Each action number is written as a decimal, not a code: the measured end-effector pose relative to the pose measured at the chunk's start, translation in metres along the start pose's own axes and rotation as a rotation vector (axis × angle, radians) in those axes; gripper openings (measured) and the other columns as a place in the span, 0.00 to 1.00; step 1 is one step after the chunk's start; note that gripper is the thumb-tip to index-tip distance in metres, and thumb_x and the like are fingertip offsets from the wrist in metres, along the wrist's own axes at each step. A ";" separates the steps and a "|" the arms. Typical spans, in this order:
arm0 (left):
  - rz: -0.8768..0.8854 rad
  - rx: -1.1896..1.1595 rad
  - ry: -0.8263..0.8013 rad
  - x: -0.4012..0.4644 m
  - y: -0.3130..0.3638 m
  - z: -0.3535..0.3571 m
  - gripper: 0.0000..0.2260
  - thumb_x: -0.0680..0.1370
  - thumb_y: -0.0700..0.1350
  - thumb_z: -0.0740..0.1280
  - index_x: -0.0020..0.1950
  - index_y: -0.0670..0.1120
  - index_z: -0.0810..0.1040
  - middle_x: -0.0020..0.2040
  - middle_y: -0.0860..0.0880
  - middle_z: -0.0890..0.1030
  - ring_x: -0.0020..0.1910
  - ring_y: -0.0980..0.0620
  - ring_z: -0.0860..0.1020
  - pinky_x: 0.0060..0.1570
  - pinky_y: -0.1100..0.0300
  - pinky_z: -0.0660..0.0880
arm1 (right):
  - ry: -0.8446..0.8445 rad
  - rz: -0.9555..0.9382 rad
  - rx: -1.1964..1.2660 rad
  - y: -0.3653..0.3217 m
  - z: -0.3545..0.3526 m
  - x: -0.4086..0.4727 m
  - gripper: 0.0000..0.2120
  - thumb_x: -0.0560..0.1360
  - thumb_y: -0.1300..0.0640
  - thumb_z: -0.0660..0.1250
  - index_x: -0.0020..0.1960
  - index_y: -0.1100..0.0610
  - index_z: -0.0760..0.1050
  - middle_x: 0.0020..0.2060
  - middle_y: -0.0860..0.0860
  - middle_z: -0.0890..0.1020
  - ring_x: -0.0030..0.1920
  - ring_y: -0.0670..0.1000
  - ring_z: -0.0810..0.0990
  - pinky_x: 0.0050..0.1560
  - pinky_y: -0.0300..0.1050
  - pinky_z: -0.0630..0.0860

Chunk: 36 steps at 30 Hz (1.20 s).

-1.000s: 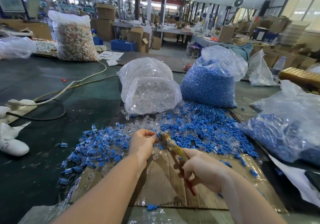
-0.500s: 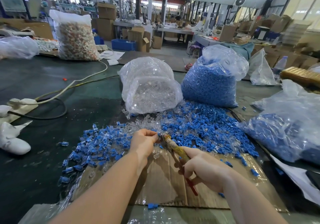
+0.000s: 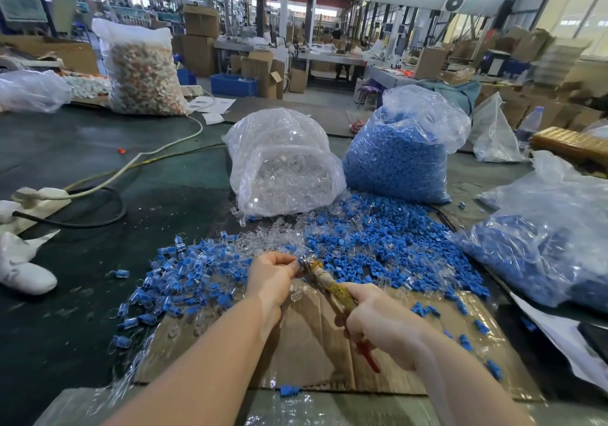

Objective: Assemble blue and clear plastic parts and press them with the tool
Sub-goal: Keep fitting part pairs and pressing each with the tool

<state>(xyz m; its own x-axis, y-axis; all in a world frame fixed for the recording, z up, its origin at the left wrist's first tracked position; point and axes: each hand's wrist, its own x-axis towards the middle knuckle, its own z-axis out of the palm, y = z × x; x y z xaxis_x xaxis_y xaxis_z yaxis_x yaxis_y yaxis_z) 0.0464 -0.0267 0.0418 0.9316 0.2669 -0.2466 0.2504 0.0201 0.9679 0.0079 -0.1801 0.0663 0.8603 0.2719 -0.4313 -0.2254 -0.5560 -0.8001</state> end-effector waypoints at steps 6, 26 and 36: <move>0.014 0.020 -0.006 -0.001 -0.001 -0.002 0.04 0.77 0.36 0.65 0.45 0.44 0.76 0.41 0.48 0.78 0.39 0.56 0.75 0.34 0.65 0.67 | -0.037 0.060 0.127 0.002 -0.001 -0.001 0.20 0.65 0.74 0.56 0.48 0.55 0.75 0.35 0.51 0.76 0.36 0.50 0.74 0.31 0.38 0.70; -0.046 -0.060 0.024 -0.001 -0.005 -0.004 0.04 0.77 0.37 0.64 0.46 0.44 0.77 0.43 0.45 0.80 0.34 0.52 0.74 0.31 0.62 0.71 | -0.085 0.109 0.341 0.008 0.002 -0.004 0.25 0.65 0.76 0.57 0.57 0.59 0.73 0.40 0.57 0.79 0.32 0.49 0.80 0.28 0.39 0.74; 0.018 -0.014 0.096 0.001 -0.006 0.000 0.04 0.78 0.37 0.63 0.49 0.43 0.77 0.43 0.46 0.79 0.41 0.51 0.77 0.43 0.56 0.75 | -0.001 -0.061 0.180 0.007 0.008 -0.003 0.18 0.66 0.78 0.58 0.42 0.57 0.74 0.26 0.46 0.75 0.23 0.40 0.73 0.25 0.35 0.69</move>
<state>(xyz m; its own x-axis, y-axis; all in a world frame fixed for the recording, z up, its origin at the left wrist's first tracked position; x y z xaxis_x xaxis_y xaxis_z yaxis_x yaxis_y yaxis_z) 0.0456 -0.0263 0.0357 0.9061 0.3589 -0.2238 0.2293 0.0280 0.9730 0.0007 -0.1785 0.0587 0.8744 0.3021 -0.3798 -0.2507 -0.3889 -0.8865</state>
